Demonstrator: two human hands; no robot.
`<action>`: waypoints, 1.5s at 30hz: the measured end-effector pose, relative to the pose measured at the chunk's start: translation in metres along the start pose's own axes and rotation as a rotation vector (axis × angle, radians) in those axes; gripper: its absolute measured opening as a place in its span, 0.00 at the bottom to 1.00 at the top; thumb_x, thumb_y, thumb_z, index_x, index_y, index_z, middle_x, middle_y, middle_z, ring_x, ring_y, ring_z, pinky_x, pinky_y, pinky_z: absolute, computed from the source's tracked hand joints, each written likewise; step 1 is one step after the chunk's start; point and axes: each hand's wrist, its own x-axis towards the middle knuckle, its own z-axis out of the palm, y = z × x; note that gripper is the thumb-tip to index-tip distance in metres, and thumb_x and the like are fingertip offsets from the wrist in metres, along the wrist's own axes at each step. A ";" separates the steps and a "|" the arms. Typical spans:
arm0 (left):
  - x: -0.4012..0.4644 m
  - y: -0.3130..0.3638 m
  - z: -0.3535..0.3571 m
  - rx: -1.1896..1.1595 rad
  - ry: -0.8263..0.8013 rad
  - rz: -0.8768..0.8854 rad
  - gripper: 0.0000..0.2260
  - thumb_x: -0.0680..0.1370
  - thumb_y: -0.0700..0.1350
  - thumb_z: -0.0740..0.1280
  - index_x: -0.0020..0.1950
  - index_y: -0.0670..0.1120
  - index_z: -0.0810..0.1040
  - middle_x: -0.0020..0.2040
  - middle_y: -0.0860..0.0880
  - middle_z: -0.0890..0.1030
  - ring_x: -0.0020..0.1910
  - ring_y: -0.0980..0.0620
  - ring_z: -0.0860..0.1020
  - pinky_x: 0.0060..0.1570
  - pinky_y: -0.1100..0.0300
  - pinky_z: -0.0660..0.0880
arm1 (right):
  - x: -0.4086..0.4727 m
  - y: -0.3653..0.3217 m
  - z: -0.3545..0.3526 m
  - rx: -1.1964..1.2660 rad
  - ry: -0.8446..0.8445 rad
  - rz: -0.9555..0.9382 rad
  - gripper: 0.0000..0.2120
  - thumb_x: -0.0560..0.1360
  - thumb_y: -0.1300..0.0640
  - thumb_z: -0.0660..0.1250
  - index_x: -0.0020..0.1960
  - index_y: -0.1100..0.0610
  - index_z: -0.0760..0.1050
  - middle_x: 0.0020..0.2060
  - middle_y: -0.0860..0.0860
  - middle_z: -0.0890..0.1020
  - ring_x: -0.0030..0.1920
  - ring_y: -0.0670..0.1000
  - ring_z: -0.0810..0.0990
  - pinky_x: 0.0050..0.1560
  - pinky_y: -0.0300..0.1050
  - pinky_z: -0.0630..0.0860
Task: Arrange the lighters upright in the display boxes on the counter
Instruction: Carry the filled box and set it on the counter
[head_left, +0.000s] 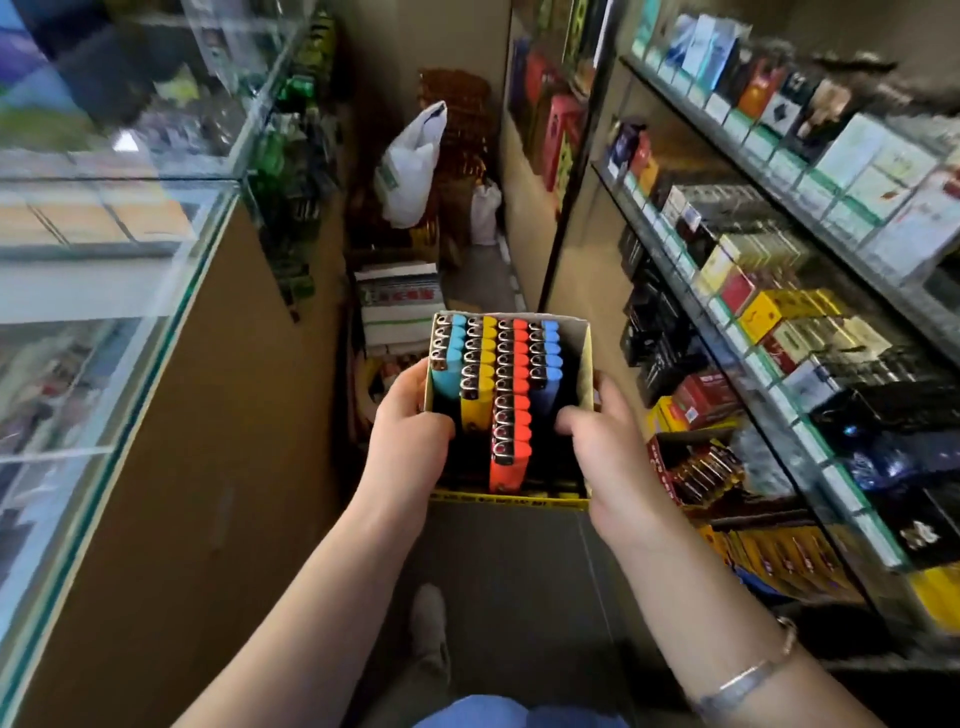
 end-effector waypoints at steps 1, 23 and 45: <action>0.012 0.004 0.001 0.015 -0.009 0.001 0.27 0.73 0.29 0.56 0.65 0.54 0.71 0.52 0.52 0.82 0.52 0.53 0.81 0.51 0.51 0.79 | 0.011 -0.005 0.004 0.001 0.011 0.002 0.23 0.71 0.67 0.58 0.61 0.48 0.72 0.51 0.49 0.81 0.52 0.50 0.79 0.50 0.51 0.78; 0.353 0.057 0.069 0.035 -0.182 -0.267 0.25 0.70 0.30 0.59 0.55 0.58 0.73 0.50 0.48 0.83 0.48 0.45 0.82 0.47 0.44 0.79 | 0.331 -0.059 0.041 0.106 0.232 0.223 0.19 0.76 0.58 0.61 0.65 0.44 0.69 0.57 0.50 0.78 0.54 0.53 0.78 0.50 0.51 0.77; 0.737 -0.011 0.271 0.275 -0.348 -0.398 0.26 0.73 0.30 0.60 0.64 0.55 0.72 0.60 0.47 0.75 0.56 0.46 0.76 0.58 0.49 0.74 | 0.728 -0.014 -0.020 0.400 0.414 0.540 0.12 0.77 0.41 0.58 0.46 0.47 0.75 0.27 0.42 0.82 0.26 0.43 0.81 0.22 0.36 0.74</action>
